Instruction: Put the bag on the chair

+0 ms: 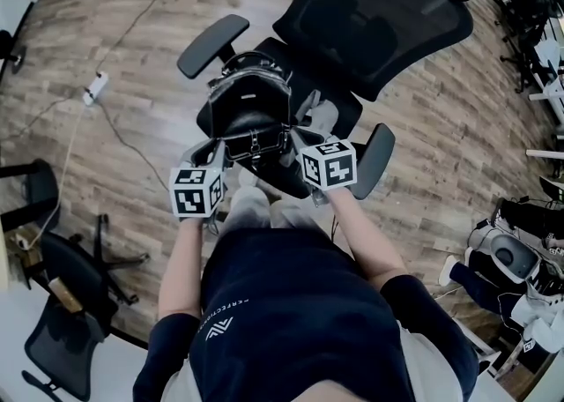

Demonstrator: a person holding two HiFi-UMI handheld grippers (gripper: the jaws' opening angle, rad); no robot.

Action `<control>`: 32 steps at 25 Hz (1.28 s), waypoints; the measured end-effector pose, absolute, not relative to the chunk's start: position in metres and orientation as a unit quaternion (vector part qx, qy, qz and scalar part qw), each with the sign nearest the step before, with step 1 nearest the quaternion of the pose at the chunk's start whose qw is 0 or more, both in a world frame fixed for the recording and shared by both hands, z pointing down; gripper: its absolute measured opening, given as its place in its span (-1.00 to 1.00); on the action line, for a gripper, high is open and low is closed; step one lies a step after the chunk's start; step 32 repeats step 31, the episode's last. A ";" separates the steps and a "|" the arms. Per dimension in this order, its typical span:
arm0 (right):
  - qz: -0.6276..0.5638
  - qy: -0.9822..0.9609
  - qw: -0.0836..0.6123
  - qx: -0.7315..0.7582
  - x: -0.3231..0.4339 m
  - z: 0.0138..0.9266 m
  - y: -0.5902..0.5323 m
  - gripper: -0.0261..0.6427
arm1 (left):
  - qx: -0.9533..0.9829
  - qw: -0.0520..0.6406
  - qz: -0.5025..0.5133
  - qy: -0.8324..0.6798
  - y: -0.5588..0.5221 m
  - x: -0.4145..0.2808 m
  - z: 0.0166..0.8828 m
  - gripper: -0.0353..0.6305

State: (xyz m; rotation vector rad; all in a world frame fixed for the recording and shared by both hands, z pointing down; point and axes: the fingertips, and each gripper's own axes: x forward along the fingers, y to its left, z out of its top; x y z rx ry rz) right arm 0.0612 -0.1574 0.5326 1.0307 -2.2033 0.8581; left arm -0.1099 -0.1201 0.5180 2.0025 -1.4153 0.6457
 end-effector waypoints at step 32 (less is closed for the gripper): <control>0.333 -0.815 0.266 0.393 0.058 0.528 -0.159 -0.92 | 0.743 0.297 0.248 -0.547 -0.116 -0.122 0.512 -0.80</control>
